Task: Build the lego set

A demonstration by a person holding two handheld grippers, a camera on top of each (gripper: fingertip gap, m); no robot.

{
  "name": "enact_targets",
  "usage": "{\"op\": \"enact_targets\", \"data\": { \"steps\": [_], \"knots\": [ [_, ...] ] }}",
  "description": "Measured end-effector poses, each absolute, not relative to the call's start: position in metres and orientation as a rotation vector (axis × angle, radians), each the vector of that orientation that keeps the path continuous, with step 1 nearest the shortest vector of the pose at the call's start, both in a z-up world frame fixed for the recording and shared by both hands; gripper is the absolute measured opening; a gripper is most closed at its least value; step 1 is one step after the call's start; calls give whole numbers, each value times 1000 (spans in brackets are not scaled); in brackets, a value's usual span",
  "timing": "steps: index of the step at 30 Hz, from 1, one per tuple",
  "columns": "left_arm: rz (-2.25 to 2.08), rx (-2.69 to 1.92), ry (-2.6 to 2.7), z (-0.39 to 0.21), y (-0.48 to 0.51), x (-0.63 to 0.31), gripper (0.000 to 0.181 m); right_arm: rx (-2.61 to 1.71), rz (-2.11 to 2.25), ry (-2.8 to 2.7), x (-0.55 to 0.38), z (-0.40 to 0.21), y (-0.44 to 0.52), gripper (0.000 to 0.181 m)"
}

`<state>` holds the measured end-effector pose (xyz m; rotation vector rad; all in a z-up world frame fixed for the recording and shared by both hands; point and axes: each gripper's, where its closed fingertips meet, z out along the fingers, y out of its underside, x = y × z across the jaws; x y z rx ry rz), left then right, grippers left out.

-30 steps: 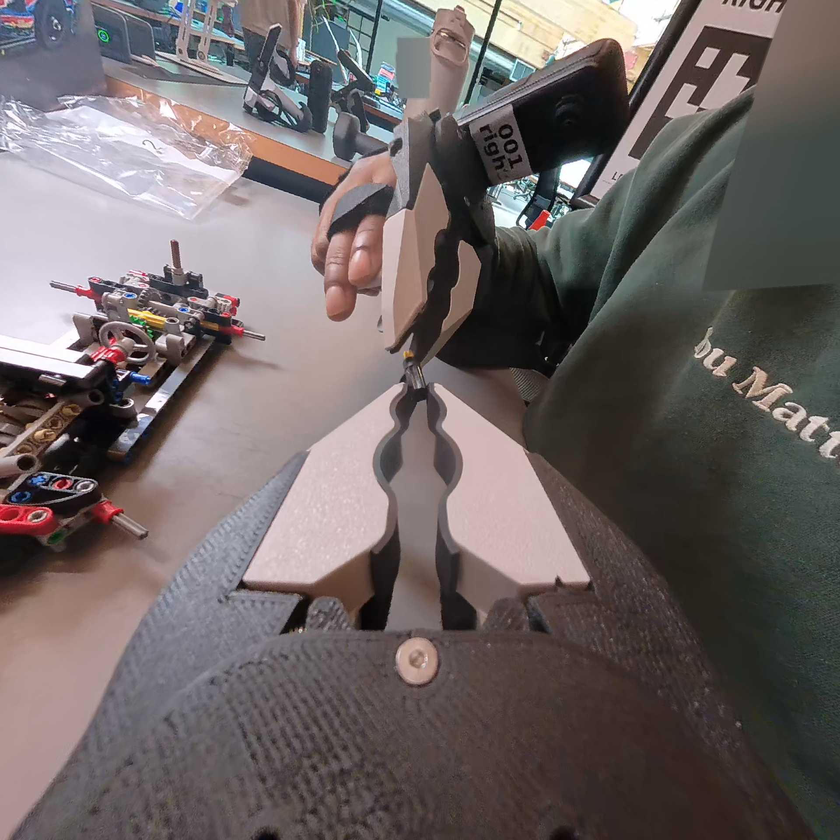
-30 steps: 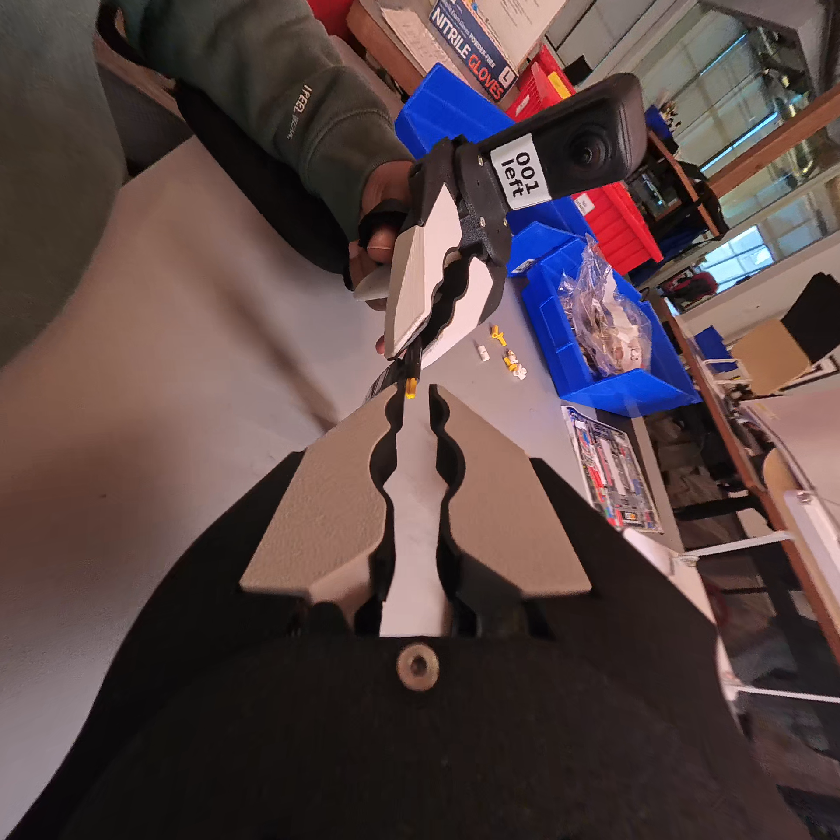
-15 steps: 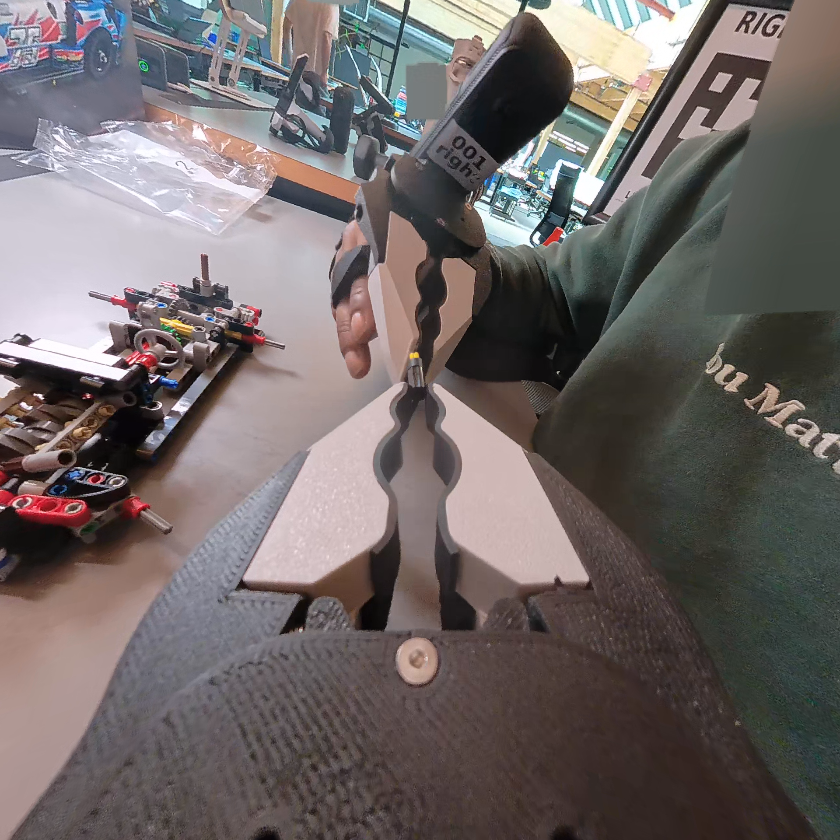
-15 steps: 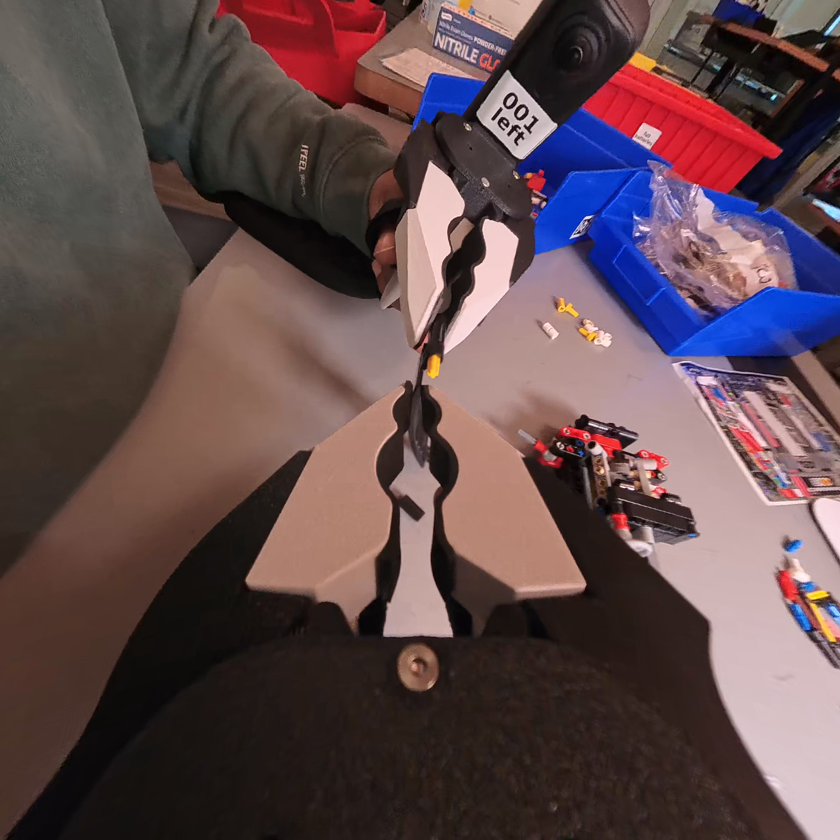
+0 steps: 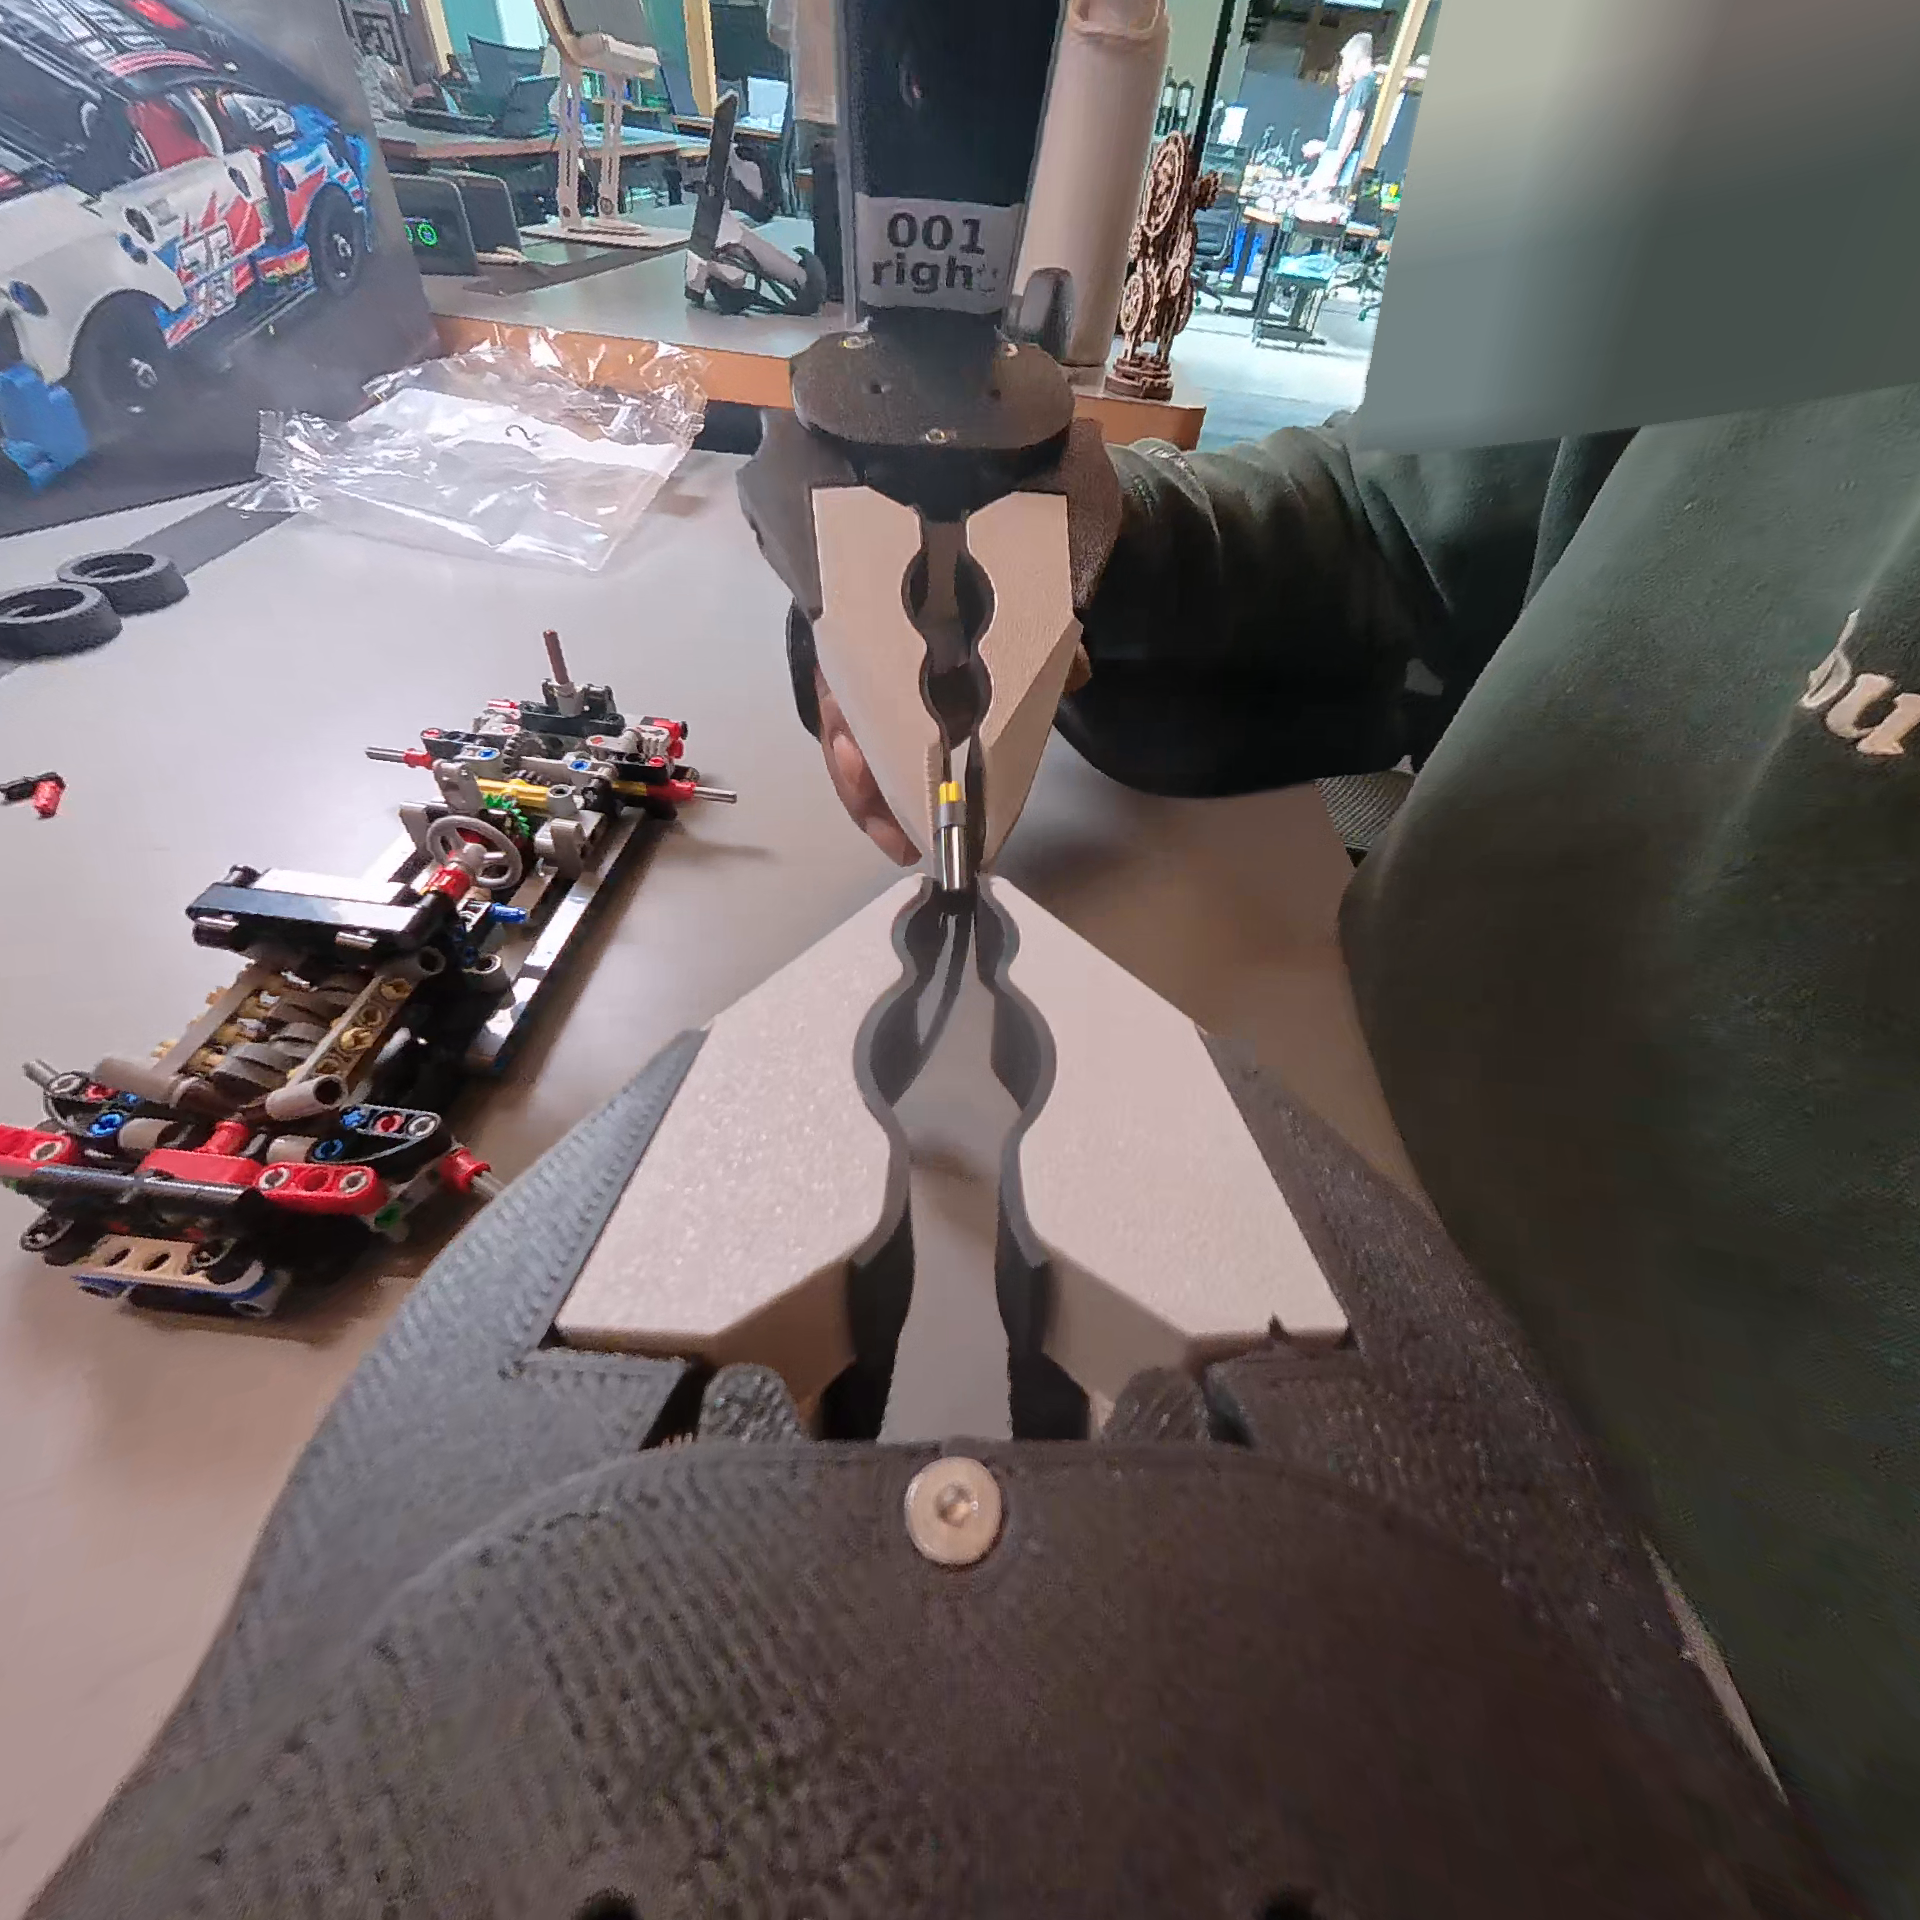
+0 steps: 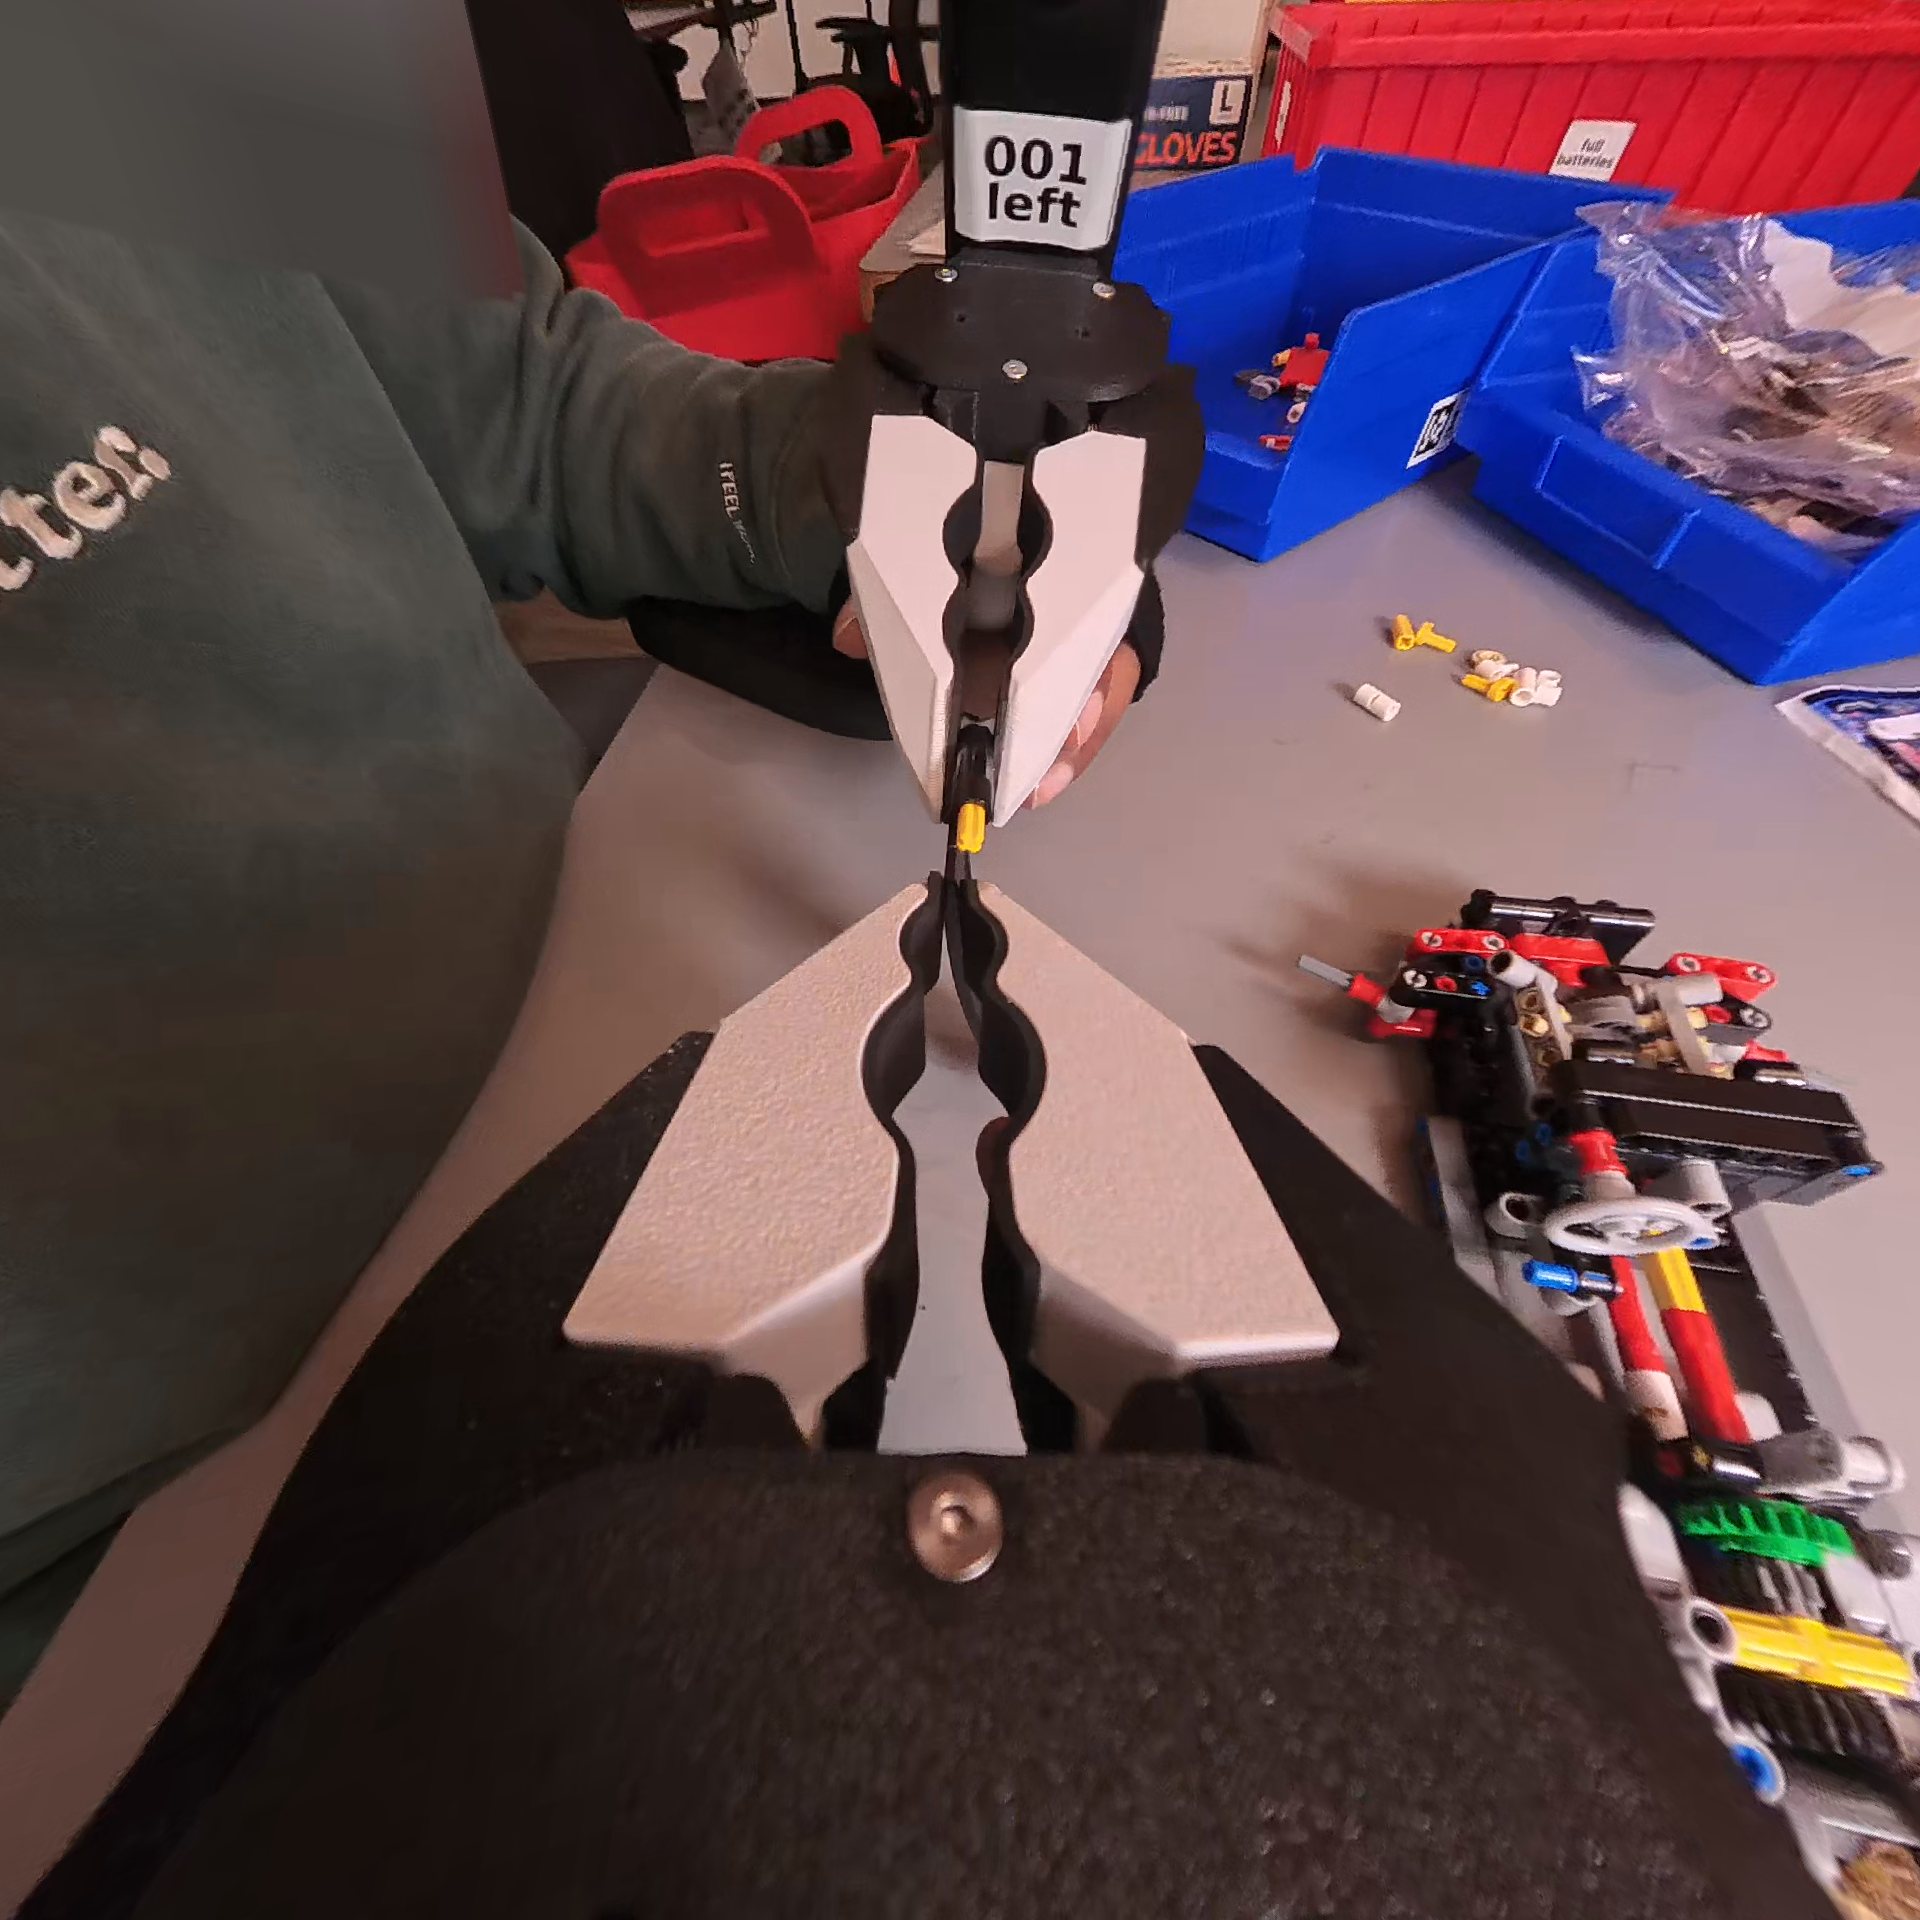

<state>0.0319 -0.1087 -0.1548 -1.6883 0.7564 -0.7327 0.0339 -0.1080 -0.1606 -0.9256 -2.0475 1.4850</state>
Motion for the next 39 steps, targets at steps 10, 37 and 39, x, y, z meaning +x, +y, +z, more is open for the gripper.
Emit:
{"op": "enact_targets", "data": {
  "steps": [10, 37, 39],
  "knots": [
    [-677, -1757, 854, -166, -114, 38, 4, -898, 1406, -2157, 40, -169, -112, 0],
    [-485, -1797, 946, -164, -112, 42, 4, -837, 1166, -2303, 42, -159, -114, 0],
    [-490, -1787, 925, -163, -112, 41, 4, -835, 1187, -2274, 41, -157, -113, 0]
  ]
}}
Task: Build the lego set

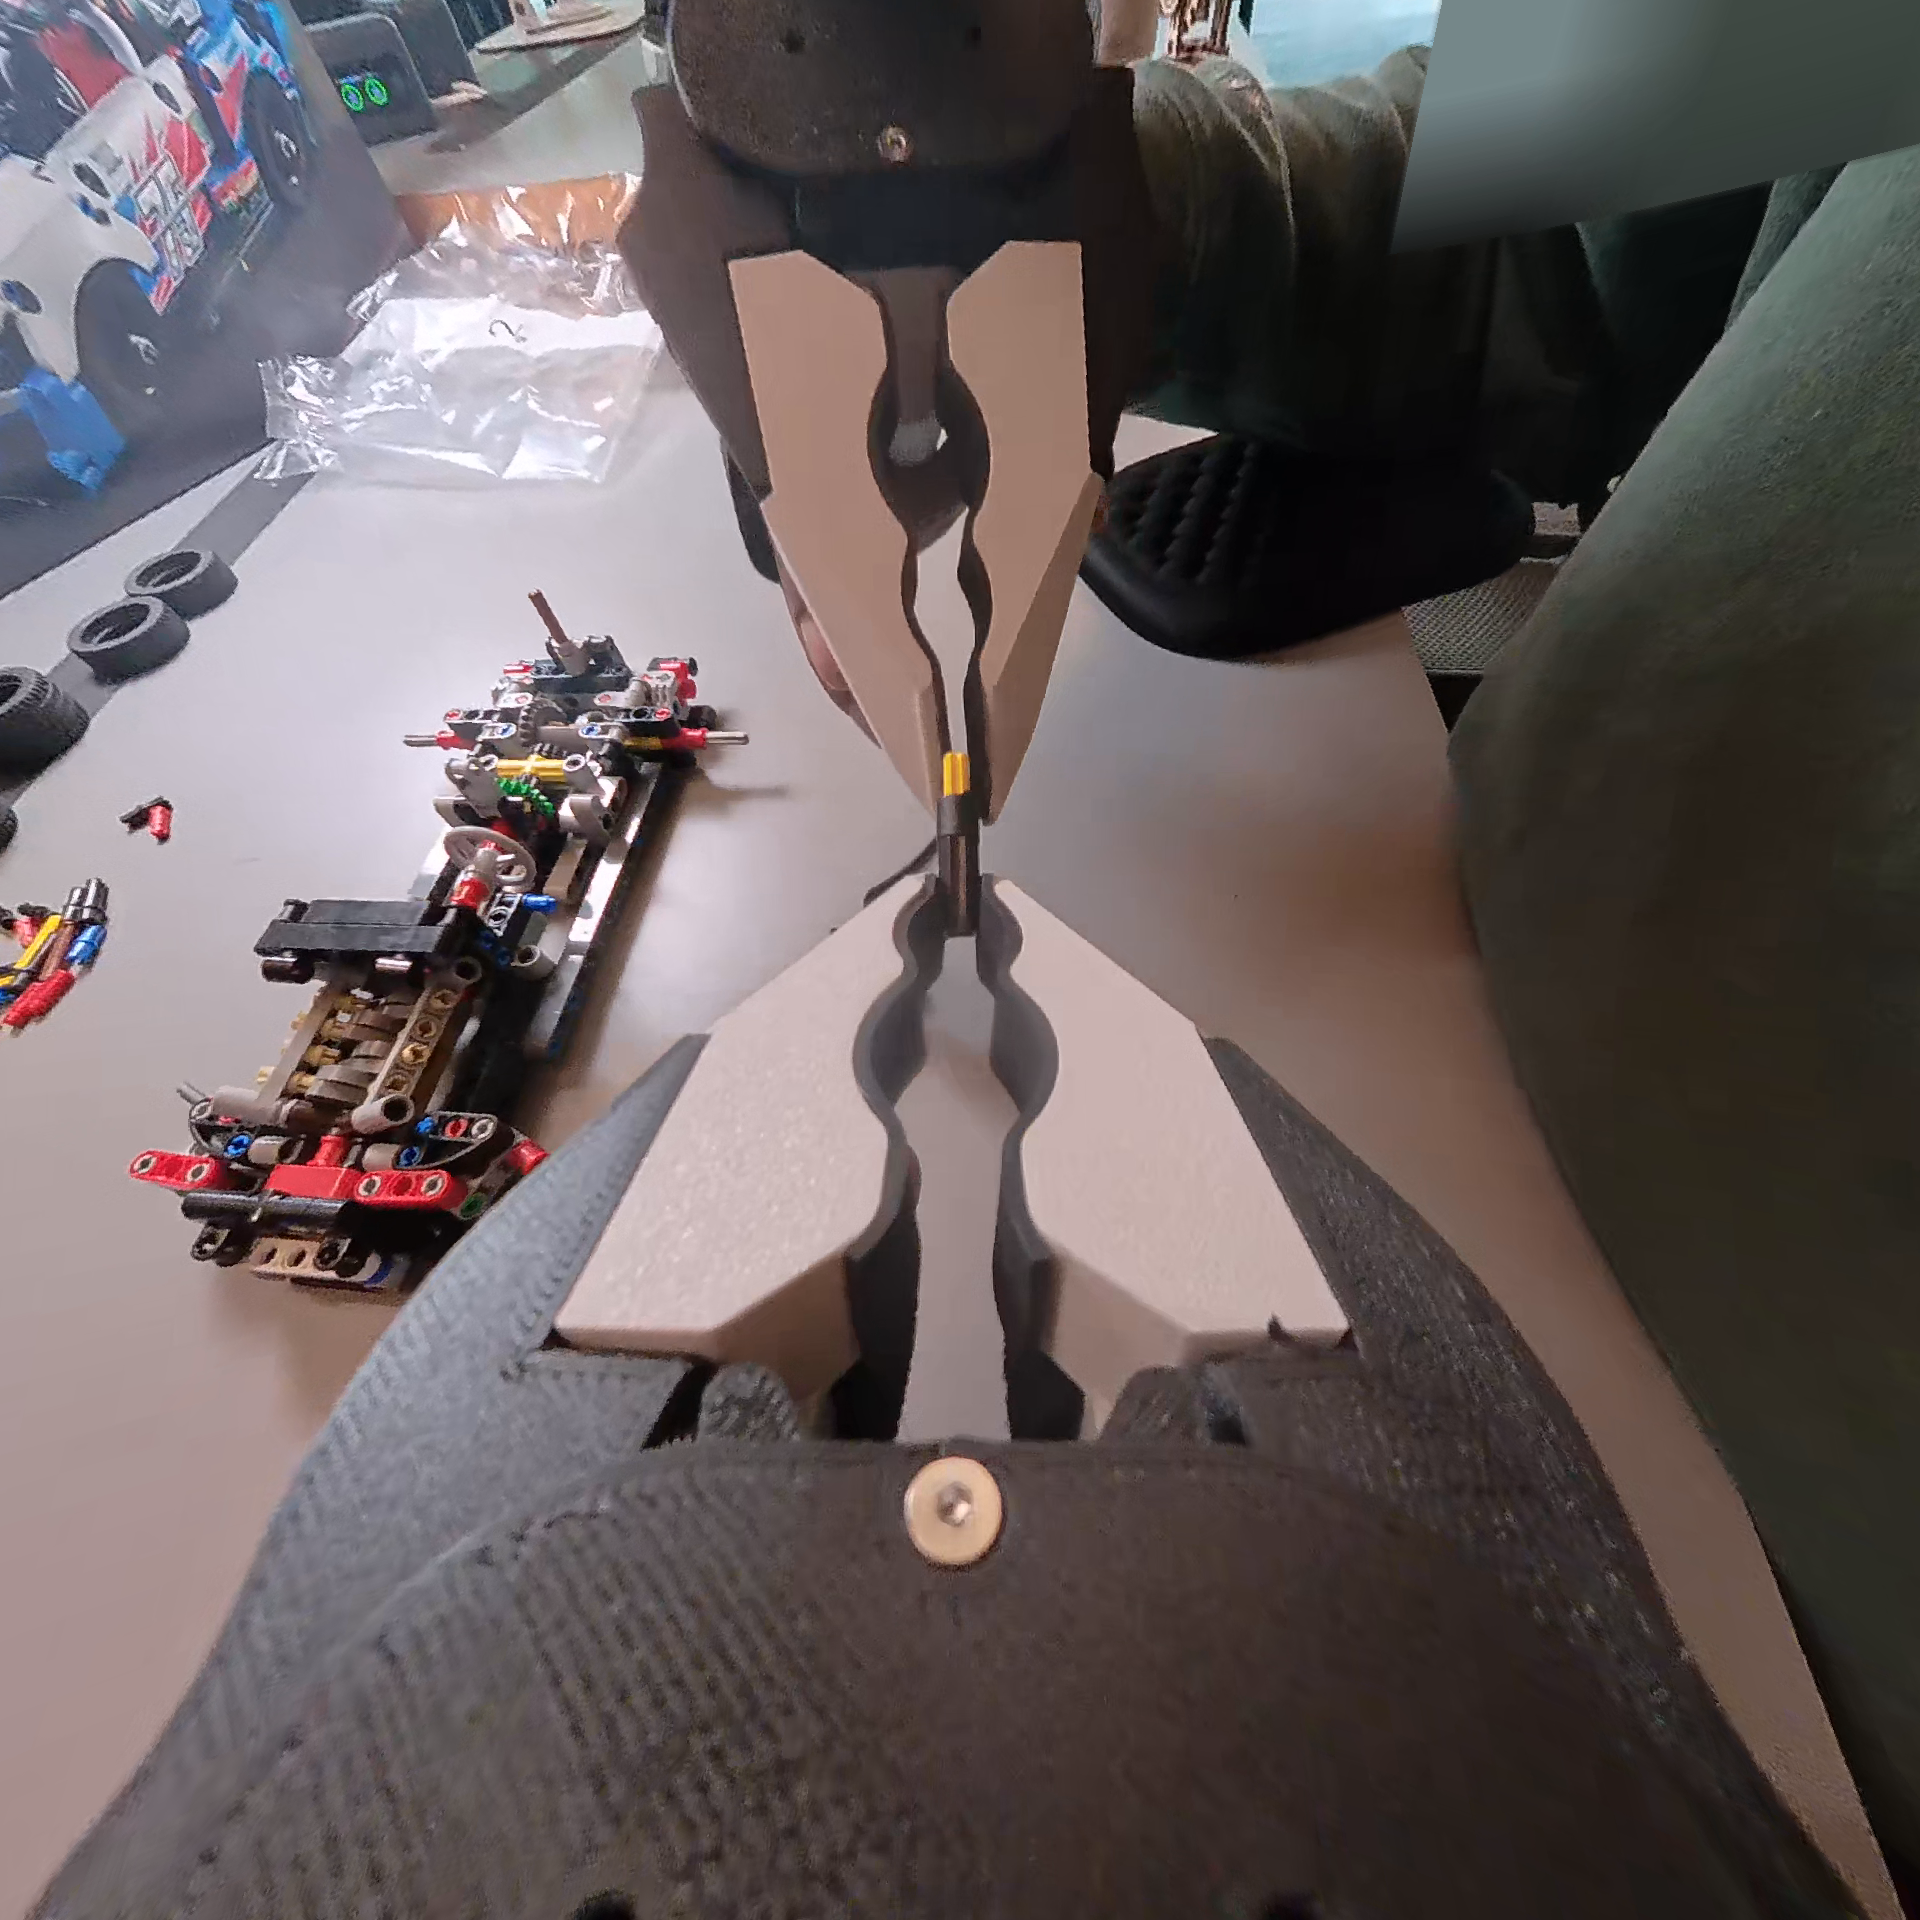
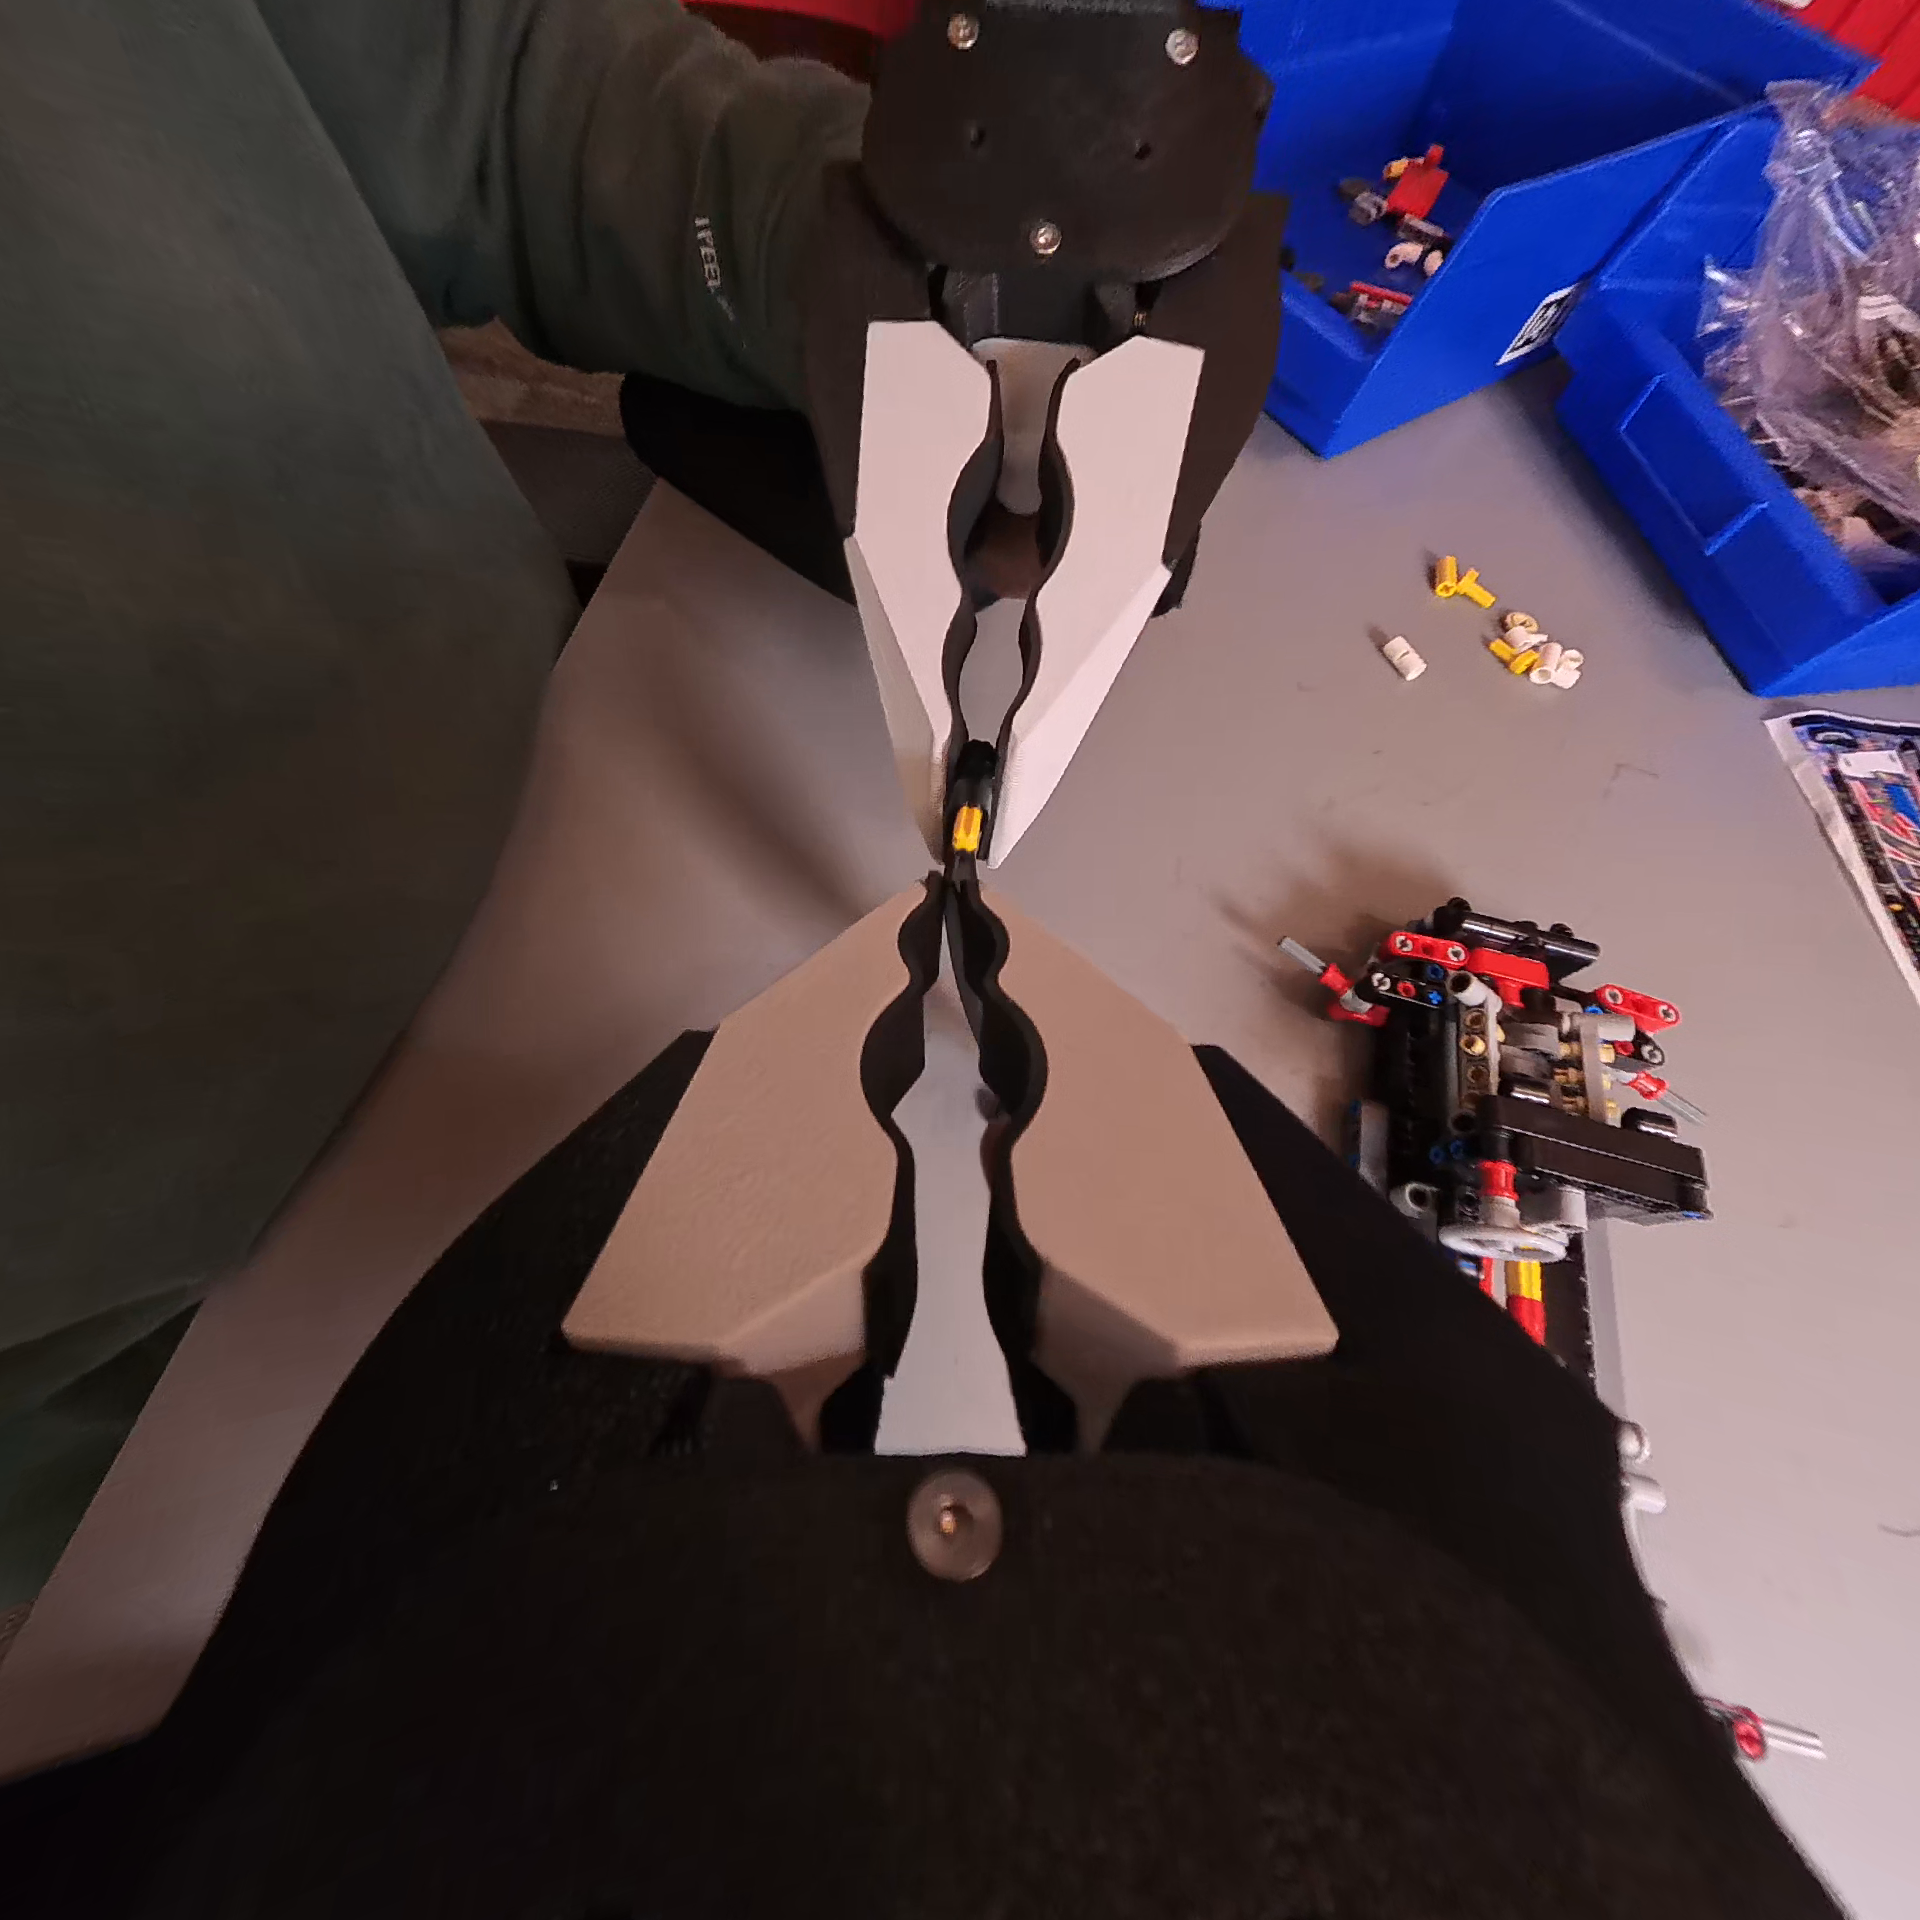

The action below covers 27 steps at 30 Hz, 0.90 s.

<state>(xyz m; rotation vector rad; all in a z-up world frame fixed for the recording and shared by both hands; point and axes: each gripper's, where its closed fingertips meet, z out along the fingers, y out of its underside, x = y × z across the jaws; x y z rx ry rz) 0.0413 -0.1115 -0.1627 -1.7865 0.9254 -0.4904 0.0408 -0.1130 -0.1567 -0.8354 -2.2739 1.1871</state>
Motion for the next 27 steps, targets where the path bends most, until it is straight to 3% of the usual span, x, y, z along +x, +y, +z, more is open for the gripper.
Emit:
{"op": "enact_targets", "data": {
  "steps": [7, 14, 21, 27],
  "knots": [
    [-471, -1797, 872, -164, -106, 29, 4, -865, 1119, -2228, 42, -152, -87, 14],
    [-393, -1822, 848, -167, -101, 12, 4, -1006, 839, -2432, 48, -224, -60, 15],
    [-422, -1817, 808, -165, -102, 6, 4, -982, 803, -2510, 37, -240, -72, 24],
    [-456, -1828, 791, -168, -103, 5, 4, -948, 751, -2565, 41, -248, -80, 13]
  ]
}}
